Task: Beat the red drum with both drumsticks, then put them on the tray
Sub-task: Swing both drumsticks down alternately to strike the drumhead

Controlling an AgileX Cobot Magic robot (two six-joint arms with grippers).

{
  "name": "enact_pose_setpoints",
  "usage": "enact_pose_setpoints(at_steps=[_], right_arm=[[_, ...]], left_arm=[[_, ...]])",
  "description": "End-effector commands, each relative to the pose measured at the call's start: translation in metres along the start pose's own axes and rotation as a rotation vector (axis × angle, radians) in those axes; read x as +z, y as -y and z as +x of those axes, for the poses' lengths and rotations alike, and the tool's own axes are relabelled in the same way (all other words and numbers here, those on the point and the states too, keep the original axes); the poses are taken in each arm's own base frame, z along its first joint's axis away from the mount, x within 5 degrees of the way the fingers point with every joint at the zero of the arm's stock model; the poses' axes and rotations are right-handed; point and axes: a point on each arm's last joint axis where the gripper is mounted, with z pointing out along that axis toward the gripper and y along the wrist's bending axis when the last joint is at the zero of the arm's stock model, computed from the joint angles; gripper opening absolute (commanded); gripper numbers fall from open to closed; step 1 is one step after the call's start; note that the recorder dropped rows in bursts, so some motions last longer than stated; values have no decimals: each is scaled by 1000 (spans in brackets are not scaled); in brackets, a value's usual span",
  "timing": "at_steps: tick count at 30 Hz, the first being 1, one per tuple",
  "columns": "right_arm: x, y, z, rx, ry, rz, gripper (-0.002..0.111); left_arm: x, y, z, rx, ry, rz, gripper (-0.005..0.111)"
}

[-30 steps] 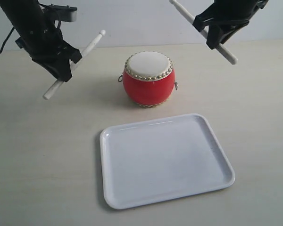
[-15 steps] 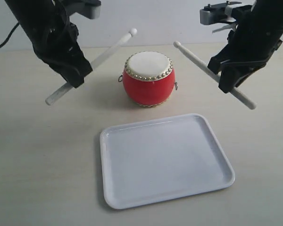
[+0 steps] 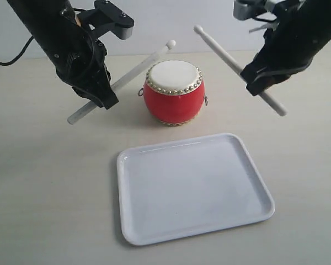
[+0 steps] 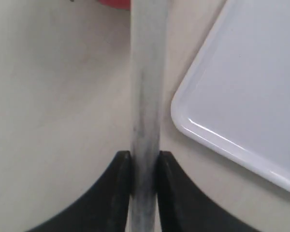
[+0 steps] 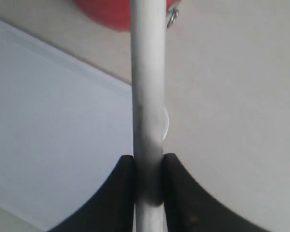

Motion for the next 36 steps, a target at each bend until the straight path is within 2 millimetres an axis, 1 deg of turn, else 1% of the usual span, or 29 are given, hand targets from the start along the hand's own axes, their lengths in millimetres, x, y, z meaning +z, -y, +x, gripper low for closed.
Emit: enact_pose_setpoints(at_steps=[1, 3, 6, 8, 9, 10, 11, 13, 15, 16, 17, 18, 20, 22, 23, 24, 27, 29, 30, 33, 36], right_arm=[[-47, -12, -6, -2, 141, -9, 0], [-60, -16, -4, -12, 163, -4, 0], [-62, -18, -3, -9, 165, -10, 0], [-62, -18, -3, -11, 168, -9, 0], [-62, -18, -3, -11, 168, -9, 0], [-62, -18, -3, -11, 169, -8, 0], [-62, -17, -3, -11, 171, -7, 0], [-62, -17, -4, -8, 173, -7, 0], [-62, -18, -4, -5, 176, -10, 0], [-62, -18, -4, -4, 177, -12, 0], [-62, -18, -4, -3, 179, -15, 0], [-61, -19, -4, 3, 177, -25, 0], [-60, -19, -3, 2, 166, -31, 0], [-60, -20, -2, 2, 155, -37, 0], [-60, -20, -2, 3, 155, -39, 0], [-60, -20, -2, 2, 153, -40, 0], [-57, -20, -2, 4, 141, -45, 0], [-49, -18, -2, 7, 111, -58, 0], [-43, -17, -4, 0, 104, -65, 0], [-19, -12, -9, 11, 71, -97, 0], [17, -7, -11, 27, -9, -158, 0]], left_arm=[[30, 0, 0, 11, -75, 25, 0], [43, 0, 0, 11, -102, 37, 0], [46, -1, -2, -1, -84, 27, 0], [34, -2, -4, -19, -50, 5, 0], [23, -3, -7, -36, -19, -9, 0], [17, -4, -9, -34, -2, -16, 0], [12, -5, -10, -32, 17, -23, 0], [13, -9, -12, -28, 36, -39, 0], [29, -11, -11, -39, 3, -22, 0], [54, -13, -6, -48, -81, 12, 0], [64, -12, -4, -48, -112, 25, 0], [83, -13, 0, -50, -170, 39, 0], [87, -15, 1, -62, -185, 42, 0], [79, -18, 0, -84, -185, 35, 0], [70, -19, -2, -83, -183, 32, 0], [61, -20, -4, -85, -176, 29, 0], [24, -23, -12, -84, -107, -3, 0], [2, -23, -15, -83, -54, -23, 0], [-10, -22, -16, -85, -24, -31, 0], [-35, -20, -15, -88, 37, -48, 0], [-50, -19, -13, -87, 70, -62, 0]])
